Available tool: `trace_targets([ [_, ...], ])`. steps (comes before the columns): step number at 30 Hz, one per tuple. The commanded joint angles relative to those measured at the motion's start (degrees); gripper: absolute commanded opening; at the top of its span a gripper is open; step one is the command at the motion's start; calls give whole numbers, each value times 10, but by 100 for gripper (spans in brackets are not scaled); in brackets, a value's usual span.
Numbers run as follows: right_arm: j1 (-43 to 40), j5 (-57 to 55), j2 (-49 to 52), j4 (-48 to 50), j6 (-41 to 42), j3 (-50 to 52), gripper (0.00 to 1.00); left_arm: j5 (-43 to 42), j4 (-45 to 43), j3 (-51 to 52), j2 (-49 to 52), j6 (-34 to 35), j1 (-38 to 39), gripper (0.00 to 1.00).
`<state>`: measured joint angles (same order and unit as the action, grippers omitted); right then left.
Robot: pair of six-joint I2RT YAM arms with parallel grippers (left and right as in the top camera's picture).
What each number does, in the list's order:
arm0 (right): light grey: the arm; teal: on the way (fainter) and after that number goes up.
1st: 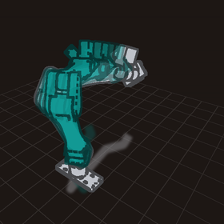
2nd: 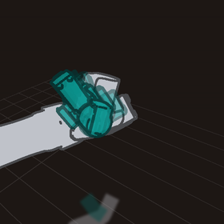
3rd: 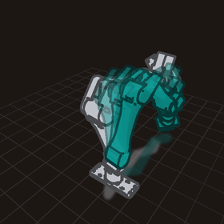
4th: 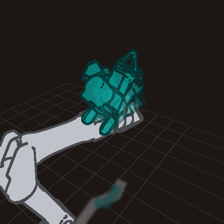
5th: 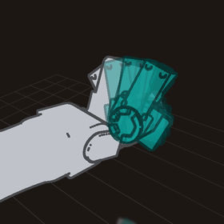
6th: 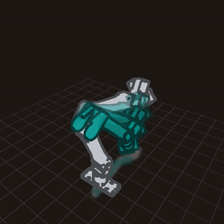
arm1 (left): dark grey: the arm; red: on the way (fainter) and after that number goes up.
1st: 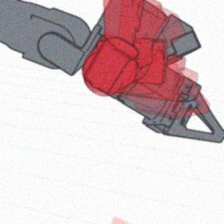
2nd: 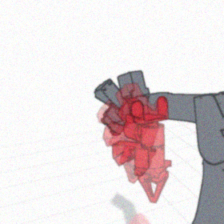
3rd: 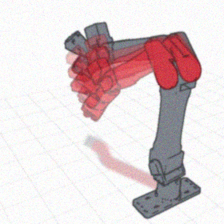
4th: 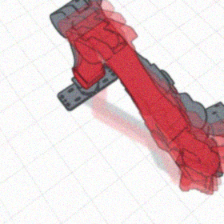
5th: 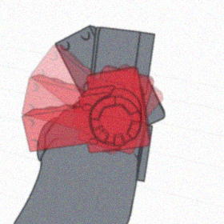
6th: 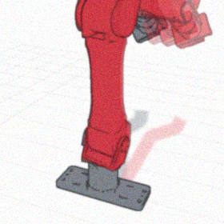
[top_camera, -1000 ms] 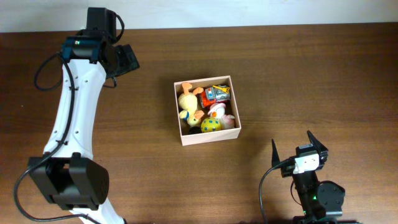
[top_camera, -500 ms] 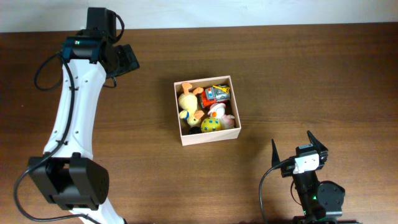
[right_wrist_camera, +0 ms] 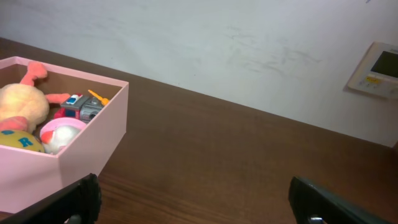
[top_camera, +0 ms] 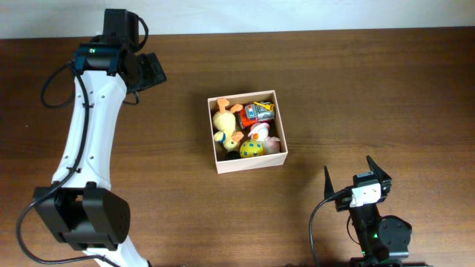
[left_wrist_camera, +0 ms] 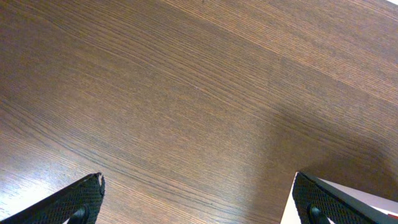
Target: Pack container
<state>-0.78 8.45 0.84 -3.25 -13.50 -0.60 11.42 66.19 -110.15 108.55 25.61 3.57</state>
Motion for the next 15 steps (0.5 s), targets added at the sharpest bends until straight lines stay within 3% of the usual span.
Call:
trace_targets([
  [1,-4,-3,-7,-4,7,3,99,4,-1,-6,2,7,1,99],
  [15,-4,-3,-6,-4,7,3,99,7,1,-6,2,7,1,99],
])
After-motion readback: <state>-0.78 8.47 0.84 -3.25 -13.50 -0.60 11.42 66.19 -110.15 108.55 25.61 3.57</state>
